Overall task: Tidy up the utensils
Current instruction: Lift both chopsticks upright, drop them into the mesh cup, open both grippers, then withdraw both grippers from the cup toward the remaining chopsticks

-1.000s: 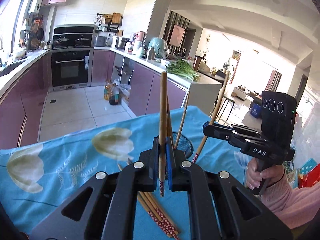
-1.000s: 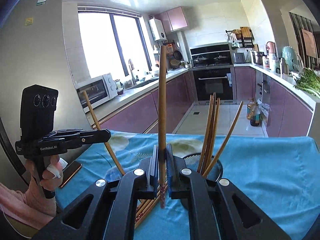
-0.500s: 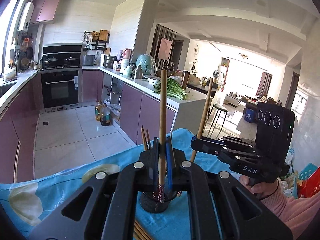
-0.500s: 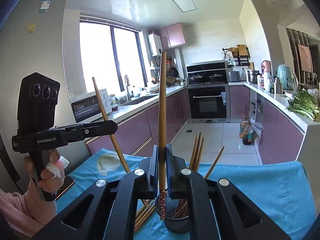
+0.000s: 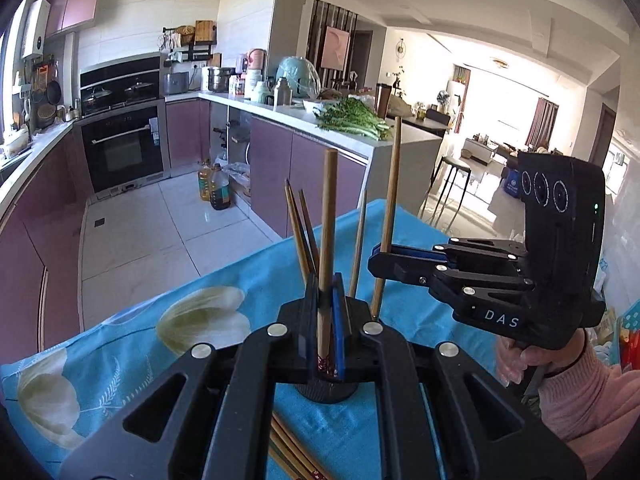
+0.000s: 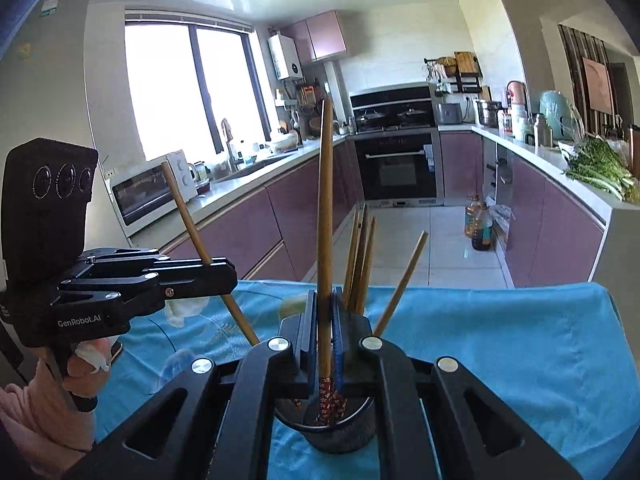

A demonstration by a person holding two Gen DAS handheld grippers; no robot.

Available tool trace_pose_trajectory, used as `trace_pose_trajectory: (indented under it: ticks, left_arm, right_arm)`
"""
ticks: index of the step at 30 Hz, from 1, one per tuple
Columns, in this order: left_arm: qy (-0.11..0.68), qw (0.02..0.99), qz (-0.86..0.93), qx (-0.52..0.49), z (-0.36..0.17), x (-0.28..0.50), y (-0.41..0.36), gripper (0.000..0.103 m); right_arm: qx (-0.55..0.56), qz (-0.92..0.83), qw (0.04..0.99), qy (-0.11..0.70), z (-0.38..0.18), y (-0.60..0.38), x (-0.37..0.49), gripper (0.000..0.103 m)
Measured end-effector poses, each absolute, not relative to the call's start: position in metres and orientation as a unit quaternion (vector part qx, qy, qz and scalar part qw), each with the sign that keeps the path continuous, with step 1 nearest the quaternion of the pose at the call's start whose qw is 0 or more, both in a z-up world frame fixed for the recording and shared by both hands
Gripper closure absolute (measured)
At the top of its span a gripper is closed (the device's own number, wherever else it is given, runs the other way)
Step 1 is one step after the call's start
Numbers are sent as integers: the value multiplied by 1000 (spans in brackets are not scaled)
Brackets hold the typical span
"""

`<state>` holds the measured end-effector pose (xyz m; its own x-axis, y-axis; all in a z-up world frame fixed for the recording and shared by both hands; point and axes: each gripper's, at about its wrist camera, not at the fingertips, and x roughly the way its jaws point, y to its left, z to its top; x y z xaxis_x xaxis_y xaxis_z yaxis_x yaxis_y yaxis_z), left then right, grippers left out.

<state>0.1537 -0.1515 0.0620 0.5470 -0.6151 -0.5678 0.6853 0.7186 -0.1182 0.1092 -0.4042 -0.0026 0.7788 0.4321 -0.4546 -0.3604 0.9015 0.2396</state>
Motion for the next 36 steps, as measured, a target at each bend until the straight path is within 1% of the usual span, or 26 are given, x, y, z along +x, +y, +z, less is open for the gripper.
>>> trace_pose_trajectory:
  ticks: [5,9,13,15,17,19,22,25,27,31,32,36]
  left_arm:
    - [337,864,-368,69,29,169,-159,95]
    - [351,861,-361,66,16,185,-162,95]
    - [354,865,-350,58,9,194,-162,86]
    - [354,867,-346,54,9,201,-158,85]
    - [352,870,-342,52,6,199,-155,82]
    - [349,873,-338,50,5,197,-150,80]
    - [342,878,-333,46,5,192,-143,80]
    - [329,886,-324,42,7,183,-133,75]
    - [316,893,-316,41,8,175,-123,73]
    - [304,903,-302,35,5,157,-98,67]
    - [306,903,-299,35,1,153,-91,66]
    - [339,899,-275,39,-27,142,-72,64]
  right_arm:
    - [66,200,932,294,-21,-399,118,95]
    - [71,185,931,306,-29,-399,124,94]
    - [79,180,932,305,-33,-398,121,90]
    - [81,177,934,301,-34,-399,117,85]
    - [77,169,938,293,-32,-398,113,78]
    - [78,168,939,289,-30,-399,112,75]
    - [78,166,942,280,-28,-401,104,74]
    - [76,172,945,269,-25,-400,95,69]
    - [77,187,944,262,-22,-397,88,69]
    - [76,249,930,261,-22,-381,70,64]
    - [71,263,925,264,-25,-375,67,63]
    - [51,293,906,300,-46,-344,63,63]
